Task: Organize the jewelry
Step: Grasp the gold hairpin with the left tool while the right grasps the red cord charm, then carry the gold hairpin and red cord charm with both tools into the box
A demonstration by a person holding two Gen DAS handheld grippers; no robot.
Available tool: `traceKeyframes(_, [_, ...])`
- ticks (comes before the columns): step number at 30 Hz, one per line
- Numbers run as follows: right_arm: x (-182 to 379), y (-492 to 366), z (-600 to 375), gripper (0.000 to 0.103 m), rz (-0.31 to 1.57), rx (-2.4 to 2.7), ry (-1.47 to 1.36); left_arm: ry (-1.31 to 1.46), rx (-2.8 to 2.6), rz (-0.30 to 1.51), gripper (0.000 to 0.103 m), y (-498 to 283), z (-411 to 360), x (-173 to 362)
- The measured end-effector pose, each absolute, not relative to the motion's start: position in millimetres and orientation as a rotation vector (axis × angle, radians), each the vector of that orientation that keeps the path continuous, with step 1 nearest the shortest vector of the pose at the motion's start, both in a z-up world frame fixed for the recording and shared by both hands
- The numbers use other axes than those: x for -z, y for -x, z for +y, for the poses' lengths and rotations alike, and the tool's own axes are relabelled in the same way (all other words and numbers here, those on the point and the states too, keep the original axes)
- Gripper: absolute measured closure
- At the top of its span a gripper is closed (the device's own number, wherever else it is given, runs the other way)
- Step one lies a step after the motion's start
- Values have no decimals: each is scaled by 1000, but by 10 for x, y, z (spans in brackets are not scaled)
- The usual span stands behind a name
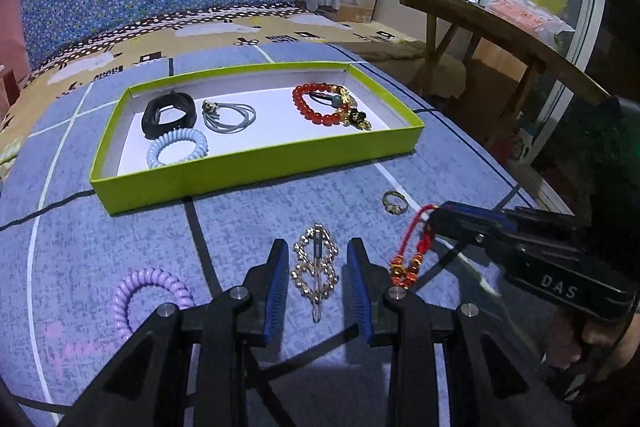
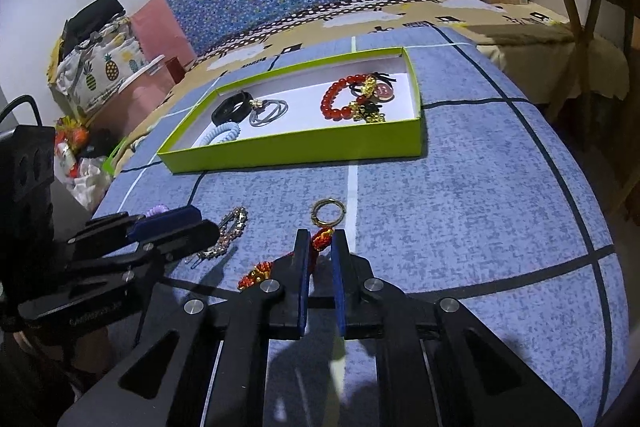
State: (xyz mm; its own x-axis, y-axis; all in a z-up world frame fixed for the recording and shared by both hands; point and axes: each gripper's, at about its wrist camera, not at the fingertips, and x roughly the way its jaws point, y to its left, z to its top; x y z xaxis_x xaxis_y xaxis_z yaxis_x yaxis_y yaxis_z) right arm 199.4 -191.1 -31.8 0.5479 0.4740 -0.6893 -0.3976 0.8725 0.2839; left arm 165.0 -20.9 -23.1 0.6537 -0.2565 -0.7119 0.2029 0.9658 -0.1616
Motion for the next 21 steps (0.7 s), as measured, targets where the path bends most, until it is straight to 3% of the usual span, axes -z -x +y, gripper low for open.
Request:
traceKeyframes(7, [327, -1994, -1963, 93, 843, -518, -109, 27, 259, 835, 87, -1715, -271, 259])
traceKeyframes(21, [328, -1985, -1985, 93, 836, -526, -114, -103, 233, 852, 92, -1755, -434, 287])
